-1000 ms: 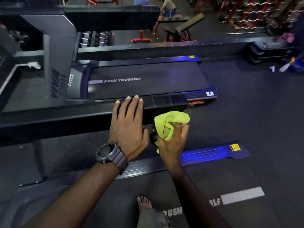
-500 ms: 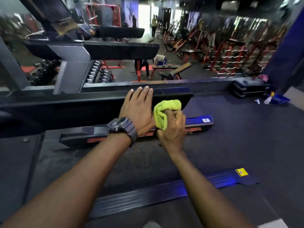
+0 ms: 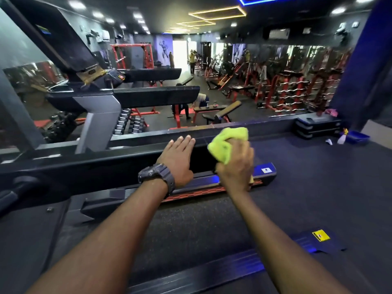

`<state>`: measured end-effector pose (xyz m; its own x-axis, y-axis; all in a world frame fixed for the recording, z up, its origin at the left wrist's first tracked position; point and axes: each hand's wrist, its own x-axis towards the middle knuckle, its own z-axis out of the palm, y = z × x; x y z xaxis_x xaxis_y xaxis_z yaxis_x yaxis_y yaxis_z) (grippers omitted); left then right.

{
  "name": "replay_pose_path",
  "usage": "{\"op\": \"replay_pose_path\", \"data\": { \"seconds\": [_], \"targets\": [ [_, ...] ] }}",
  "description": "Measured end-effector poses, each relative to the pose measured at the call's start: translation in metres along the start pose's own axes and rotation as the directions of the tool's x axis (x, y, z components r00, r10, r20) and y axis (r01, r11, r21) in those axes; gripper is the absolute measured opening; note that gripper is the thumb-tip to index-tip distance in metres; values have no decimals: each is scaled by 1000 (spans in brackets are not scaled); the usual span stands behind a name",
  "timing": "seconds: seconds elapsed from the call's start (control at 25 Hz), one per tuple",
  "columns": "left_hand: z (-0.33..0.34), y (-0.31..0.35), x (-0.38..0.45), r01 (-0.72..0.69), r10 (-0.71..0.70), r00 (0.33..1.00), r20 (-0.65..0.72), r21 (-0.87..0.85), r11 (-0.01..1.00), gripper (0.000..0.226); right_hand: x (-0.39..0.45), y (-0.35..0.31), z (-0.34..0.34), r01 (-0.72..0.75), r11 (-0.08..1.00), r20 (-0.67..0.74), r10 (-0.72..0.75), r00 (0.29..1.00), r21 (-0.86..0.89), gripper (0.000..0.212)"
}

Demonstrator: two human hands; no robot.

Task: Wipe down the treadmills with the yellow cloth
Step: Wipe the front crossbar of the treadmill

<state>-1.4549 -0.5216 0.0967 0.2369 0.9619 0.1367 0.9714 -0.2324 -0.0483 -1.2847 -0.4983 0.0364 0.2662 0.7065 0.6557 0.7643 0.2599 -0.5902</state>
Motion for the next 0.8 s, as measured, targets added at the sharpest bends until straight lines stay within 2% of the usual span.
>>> {"op": "replay_pose_path", "data": {
  "seconds": [0.04, 0.08, 0.12, 0.16, 0.2, 0.24, 0.28, 0.32, 0.36, 0.4, 0.44, 0.48, 0.52, 0.56, 0.6, 0.68, 0.72, 0.76, 0.8],
  "targets": [
    [3, 0, 1, -2, 2, 1000, -8, -5, 1000, 91, -19, -3, 8, 189, 980, 98, -182, 978, -64, 68],
    [5, -1, 1, 4, -4, 1000, -15, -5, 1000, 91, -41, 8, 17, 409, 907, 164, -390, 906, -101, 72],
    [6, -1, 0, 11, -11, 1000, -14, 0, 1000, 91, -48, 23, 16, 520, 849, 205, -494, 845, -99, 76],
    [6, -1, -1, 15, -15, 1000, -14, 8, 1000, 92, -40, 38, 10, 495, 865, 207, -471, 858, -85, 77],
    [7, 0, -1, 15, -15, 999, -30, 18, 1000, 92, -25, 43, 6, 335, 941, 108, -330, 938, -37, 74],
    [8, 0, 0, 15, -14, 999, -48, 19, 1000, 92, -9, 34, 4, 100, 993, -10, -100, 995, 60, 69],
    [8, 0, 0, 17, -16, 998, -54, 12, 1000, 92, -2, 16, 5, -18, 996, -34, 21, 999, 92, 66],
    [7, 0, -1, 16, -16, 999, -48, 9, 1000, 90, -6, -3, 7, 47, 998, -6, -47, 999, 36, 66],
    [7, 0, 0, 11, -10, 998, -61, 6, 1000, 88, -18, -11, 10, 235, 971, 66, -232, 971, -35, 67],
    [7, 0, -1, 11, -10, 998, -69, 11, 1000, 86, -32, -7, 15, 436, 897, 142, -424, 895, -72, 67],
    [5, 0, -2, 14, -13, 998, -54, 16, 1000, 86, -35, 0, 13, 523, 849, 191, -503, 843, -70, 67],
    [4, 0, -3, 16, -15, 999, -39, 18, 1000, 87, -28, 5, 10, 459, 887, 216, -441, 871, -41, 67],
    [5, 0, -2, 16, -15, 999, -43, 23, 1000, 89, -19, 4, 8, 277, 961, 151, -276, 949, 13, 66],
    [6, -2, -1, 16, -15, 998, -54, 23, 1000, 89, -15, -5, 9, 101, 993, 102, -107, 989, 64, 67],
    [7, -2, -1, 12, -11, 998, -55, 15, 1000, 88, -18, -19, 9, 64, 997, 88, -68, 994, 45, 67],
    [8, -1, -1, 4, -4, 997, -75, 0, 1000, 85, -33, -25, 11, 310, 951, 148, -303, 941, -24, 64],
    [9, -1, -2, 13, -12, 997, -75, 11, 1000, 86, -30, -18, 10, 372, 928, 155, -364, 918, -25, 63],
    [8, -1, -1, 16, -15, 998, -69, 23, 1000, 89, -20, -13, 9, 277, 961, 133, -275, 952, 3, 63],
    [7, -2, 1, 10, -9, 998, -59, 22, 1000, 92, -14, -15, 8, 94, 994, 82, -98, 992, 53, 64]
  ]
}}
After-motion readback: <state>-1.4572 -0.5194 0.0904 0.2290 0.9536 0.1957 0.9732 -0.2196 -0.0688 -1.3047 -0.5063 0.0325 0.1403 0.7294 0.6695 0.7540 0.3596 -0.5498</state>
